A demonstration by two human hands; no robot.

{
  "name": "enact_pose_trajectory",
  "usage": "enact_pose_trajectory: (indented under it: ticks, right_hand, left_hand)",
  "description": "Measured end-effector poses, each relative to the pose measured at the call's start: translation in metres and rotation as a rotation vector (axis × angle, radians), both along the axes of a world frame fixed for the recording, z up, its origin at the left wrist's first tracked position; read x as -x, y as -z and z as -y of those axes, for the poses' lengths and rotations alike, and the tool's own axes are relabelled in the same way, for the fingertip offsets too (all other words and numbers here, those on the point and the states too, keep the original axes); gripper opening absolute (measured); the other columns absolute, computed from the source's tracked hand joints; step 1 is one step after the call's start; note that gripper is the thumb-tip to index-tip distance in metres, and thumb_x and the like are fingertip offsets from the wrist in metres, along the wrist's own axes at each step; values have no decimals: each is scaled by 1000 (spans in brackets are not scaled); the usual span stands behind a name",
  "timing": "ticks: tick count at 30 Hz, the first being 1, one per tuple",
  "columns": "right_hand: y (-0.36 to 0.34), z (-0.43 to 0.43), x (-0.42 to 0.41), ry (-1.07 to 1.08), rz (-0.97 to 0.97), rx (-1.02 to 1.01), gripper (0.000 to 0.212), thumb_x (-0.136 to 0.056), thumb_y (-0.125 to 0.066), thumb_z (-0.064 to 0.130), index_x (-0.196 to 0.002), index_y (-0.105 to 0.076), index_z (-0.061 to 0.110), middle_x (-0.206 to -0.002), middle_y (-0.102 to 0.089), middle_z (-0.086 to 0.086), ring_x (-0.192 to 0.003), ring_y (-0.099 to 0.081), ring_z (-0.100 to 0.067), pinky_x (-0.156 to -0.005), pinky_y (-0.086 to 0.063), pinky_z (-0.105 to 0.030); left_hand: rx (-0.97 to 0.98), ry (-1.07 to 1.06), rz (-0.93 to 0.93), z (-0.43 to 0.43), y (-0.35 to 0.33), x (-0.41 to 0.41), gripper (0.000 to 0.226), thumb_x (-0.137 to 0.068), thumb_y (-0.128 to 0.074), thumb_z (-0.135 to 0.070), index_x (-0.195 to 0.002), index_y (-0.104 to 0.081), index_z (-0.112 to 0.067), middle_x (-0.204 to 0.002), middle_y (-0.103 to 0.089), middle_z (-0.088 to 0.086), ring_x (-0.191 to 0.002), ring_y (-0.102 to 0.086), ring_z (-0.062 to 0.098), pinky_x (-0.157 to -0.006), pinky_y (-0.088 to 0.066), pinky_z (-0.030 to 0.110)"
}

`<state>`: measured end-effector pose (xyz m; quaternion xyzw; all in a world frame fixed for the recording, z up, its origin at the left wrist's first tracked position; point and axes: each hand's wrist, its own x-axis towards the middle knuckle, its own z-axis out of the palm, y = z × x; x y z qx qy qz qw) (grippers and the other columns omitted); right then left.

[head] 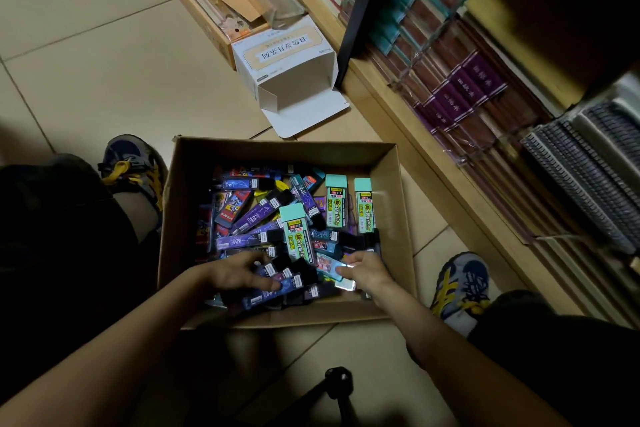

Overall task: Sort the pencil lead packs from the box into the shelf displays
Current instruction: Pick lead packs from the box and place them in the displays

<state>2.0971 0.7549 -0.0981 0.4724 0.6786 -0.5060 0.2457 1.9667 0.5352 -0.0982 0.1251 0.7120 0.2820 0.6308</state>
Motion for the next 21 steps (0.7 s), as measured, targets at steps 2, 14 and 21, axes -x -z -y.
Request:
enact_pose_trajectory:
  ticks: [2, 14, 21]
  right_hand:
    - [-9, -9, 0, -90, 4, -22, 26, -83, -67, 2, -108, -61, -4, -103, -59, -13, -96, -56, -22, -70, -44, -19]
    - [-96, -41, 8, -285, -76, -369, 22, -87, -64, 15, -109, -65, 11, -108, -64, -5, -88, -54, -11, -59, -40, -19]
    - [-166, -25, 31, 456, -499, 58, 12, -86, -60, 0, -98, -63, 1, -76, -65, -8, -45, -60, -5, -37, -40, -14]
  left_hand:
    - [-18, -164, 60, 4, -2, -2, 66, -77, -73, -37, -130, -39, -16, -117, -48, -4, -101, -51, 12, -83, -46, 21]
    - [-203, -751, 91, -27, -31, -13, 59, -84, -65, -31, -132, -41, -6, -107, -62, -4, -76, -60, -4, -60, -47, 11]
    - [-426, -945, 232, -67, -89, -13, 31, -90, -59, -18, -116, -50, -4, -99, -73, 12, -87, -71, 23, -70, -57, 33]
